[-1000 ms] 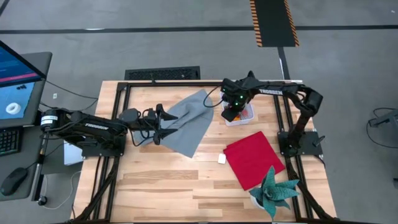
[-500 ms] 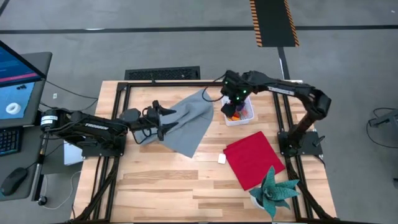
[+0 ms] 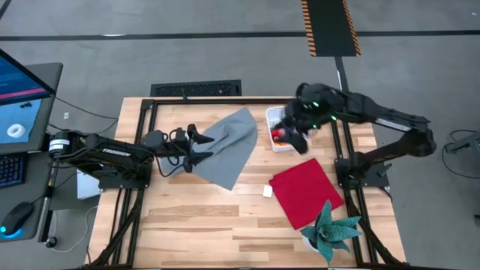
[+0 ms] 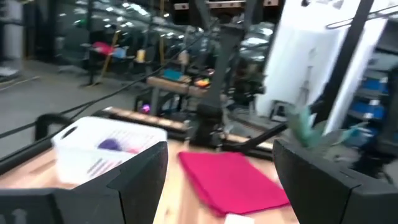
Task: Pick and placing Produce into tupperware
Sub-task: Return to Home Position
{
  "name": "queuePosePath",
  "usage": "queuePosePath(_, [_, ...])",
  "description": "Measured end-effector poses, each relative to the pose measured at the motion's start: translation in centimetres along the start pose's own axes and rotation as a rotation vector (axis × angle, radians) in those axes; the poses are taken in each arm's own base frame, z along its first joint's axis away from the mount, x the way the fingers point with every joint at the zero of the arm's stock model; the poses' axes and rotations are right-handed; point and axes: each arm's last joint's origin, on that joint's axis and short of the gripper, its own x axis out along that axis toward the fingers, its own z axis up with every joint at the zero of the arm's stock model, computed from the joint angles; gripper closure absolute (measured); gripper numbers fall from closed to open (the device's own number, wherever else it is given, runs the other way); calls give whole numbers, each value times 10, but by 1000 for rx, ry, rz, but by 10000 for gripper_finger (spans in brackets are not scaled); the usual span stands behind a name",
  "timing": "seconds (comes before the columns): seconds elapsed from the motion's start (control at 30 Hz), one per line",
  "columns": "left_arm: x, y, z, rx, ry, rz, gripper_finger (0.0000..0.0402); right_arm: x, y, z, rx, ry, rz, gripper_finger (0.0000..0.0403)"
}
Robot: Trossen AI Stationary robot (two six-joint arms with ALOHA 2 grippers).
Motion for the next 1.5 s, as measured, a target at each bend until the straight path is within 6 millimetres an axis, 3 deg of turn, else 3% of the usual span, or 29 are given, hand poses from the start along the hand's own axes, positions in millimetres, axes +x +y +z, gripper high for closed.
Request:
queuePosePath(0.2, [-1, -8, 8, -44, -43, -137, 120, -20, 48, -8, -25, -34, 139, 127])
queuePosePath(0.33, [-4, -16, 14, -45, -77, -172, 120, -21, 64, -19, 13, -4, 134, 127])
queuePosePath(0.53, [2, -32, 25, -34, -109, -271, 120, -11, 83, -32, -147, -106, 101, 127])
queuePosePath(0.67, [9, -41, 32, 5, -112, -322, 120, -23, 91, -44, -225, -222, 163, 127])
queuePosePath(0.77, [11, -47, 37, 64, -114, -358, 120, -38, 90, -64, -248, -286, 189, 127])
queuePosePath(0.97, [3, -50, 44, 105, -93, -263, 120, -55, 79, -111, -301, -415, 195, 127])
queuePosePath(1.23, [-22, -54, 51, 133, -2, -149, 120, -51, 59, -168, -364, -520, 238, 127])
queuePosePath(1.5, [-39, -60, 53, 168, 29, -44, 120, -40, 43, -203, -361, -611, 147, 127])
